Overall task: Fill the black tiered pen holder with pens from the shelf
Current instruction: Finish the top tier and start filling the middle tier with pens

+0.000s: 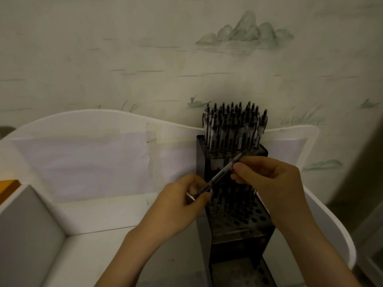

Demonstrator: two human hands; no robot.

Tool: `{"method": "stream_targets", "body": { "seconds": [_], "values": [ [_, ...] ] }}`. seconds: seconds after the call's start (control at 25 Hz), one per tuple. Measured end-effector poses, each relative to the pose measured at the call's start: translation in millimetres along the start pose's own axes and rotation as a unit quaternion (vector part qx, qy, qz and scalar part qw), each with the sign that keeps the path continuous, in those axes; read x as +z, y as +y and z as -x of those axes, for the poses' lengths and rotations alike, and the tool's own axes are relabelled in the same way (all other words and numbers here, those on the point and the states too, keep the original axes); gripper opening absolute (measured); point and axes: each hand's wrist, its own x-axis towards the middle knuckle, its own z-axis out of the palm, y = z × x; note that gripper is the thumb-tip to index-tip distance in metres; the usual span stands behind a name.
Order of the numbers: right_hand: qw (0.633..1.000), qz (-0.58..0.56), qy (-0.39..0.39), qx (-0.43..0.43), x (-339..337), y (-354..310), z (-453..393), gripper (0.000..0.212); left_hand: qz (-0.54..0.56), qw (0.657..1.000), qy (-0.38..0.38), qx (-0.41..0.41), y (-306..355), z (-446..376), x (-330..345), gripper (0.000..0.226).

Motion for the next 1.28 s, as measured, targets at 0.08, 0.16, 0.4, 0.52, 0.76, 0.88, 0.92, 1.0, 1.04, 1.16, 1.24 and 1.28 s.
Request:
{"method": "stream_targets", "body": {
  "seconds": [0.08,0.16,0.4,0.52,0.76,0.88,0.92,1.0,1.04,1.16,1.24,1.28],
  "values": [
    [0.999,0.029,0.018,-0.027,0.8,-0.9,1.2,0.014,-0.033,0.999,0.006,-0.009,-5.4,1.4,-4.4,0.009],
    [0.995,0.080,0.024,-0.058,3.4,-0.4,4.4,0.013,-0.060,0.998,0.003,-0.017,-8.1,3.5,-8.1,0.010],
    [0.964,0.235,-0.004,-0.124,11.3,5.2,13.3,0.019,-0.153,0.988,0.001,0.001,-6.6,9.2,-12.3,0.025],
    [0.955,0.266,-0.013,-0.134,11.9,11.3,15.3,0.021,-0.165,0.986,0.002,0.004,-6.1,10.9,-12.6,0.031],
    [0.948,0.294,-0.028,-0.123,15.3,25.1,17.0,0.016,-0.155,0.988,0.000,-0.005,-3.8,14.6,-14.1,0.029],
    [0.944,0.299,-0.041,-0.135,16.6,25.6,13.8,0.017,-0.143,0.990,0.005,-0.016,-0.2,18.0,-17.1,0.027],
    [0.940,0.309,-0.047,-0.138,15.9,27.0,12.0,0.016,-0.140,0.990,0.006,-0.019,1.0,19.4,-17.8,0.027],
    [0.929,0.342,-0.073,-0.118,14.4,33.9,10.2,0.014,-0.136,0.990,0.012,-0.025,3.5,23.3,-17.8,0.026],
    [0.924,0.359,-0.090,-0.097,14.0,38.3,11.8,0.013,-0.137,0.990,0.014,-0.029,5.1,25.9,-17.3,0.026],
    [0.922,0.368,-0.097,-0.074,10.7,47.1,18.7,0.015,-0.141,0.989,0.030,-0.041,9.8,34.6,-12.4,0.027],
    [0.923,0.364,-0.097,-0.080,7.5,44.6,22.1,0.018,-0.153,0.986,0.038,-0.048,15.3,41.0,-7.2,0.028],
    [0.923,0.364,-0.095,-0.083,6.2,40.8,24.3,0.021,-0.162,0.985,0.041,-0.050,18.2,44.1,-4.5,0.030]
  ]
}}
